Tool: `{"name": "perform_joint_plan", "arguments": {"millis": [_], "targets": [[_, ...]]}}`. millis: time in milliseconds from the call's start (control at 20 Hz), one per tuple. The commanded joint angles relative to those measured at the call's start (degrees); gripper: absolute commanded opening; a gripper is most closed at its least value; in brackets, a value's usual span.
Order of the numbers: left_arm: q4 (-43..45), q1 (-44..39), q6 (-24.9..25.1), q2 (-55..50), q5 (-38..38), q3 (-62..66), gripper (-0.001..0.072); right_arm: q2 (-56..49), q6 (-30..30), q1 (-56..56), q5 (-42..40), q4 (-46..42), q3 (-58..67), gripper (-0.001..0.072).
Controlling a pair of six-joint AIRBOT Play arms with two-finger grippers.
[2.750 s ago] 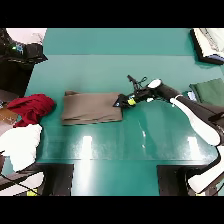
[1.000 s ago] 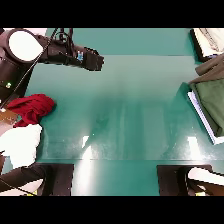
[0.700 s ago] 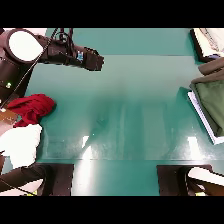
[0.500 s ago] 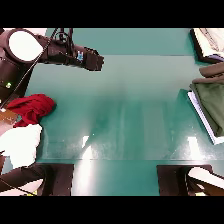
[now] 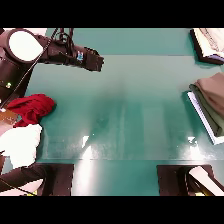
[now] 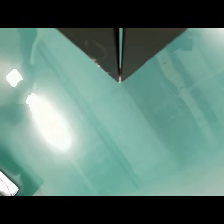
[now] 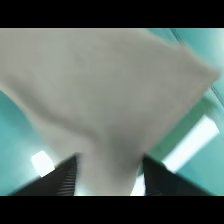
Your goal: Fold the shirts.
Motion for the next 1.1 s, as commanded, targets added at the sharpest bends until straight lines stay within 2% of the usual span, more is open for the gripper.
{"name": "perform_joint_plan", "arguments": {"millis": [0,200,450,550,650,700,900,1050], "targets": [[0.00,-0.02,1.55,-0.02,-0.09,0.00,0.0026,2.03,1.70,-4.57,1.36,-5.11,-6.51,0.0483],[-0.02,-0.02,1.55,-0.02,-0.26,0.00,0.0026,2.03,2.64,-2.16,1.44,-1.73,-7.23,0.0482],[-0.11,-0.02,1.49,0.00,-0.85,0.02,0.0026,2.03,2.64,12.28,1.16,7.54,-7.23,0.0473],[-0.11,-0.02,1.49,0.00,-0.85,0.02,0.0026,2.01,2.62,20.57,0.20,7.34,-7.23,0.0339],[-0.13,-0.02,1.49,0.00,-0.85,0.00,0.0026,2.03,2.58,28.48,-0.55,7.02,-7.23,0.0054],[-0.11,-0.02,1.49,0.00,-0.83,0.02,0.0027,2.03,2.45,32.00,-1.18,6.67,-7.23,0.0017],[-0.11,-0.02,1.49,0.00,-0.85,0.00,0.0026,2.03,2.43,41.33,-3.13,6.71,-7.23,0.0017],[-0.11,-0.02,1.49,0.00,-0.83,0.02,0.0026,2.03,2.43,43.41,-2.82,6.80,-7.23,0.0017]]}}
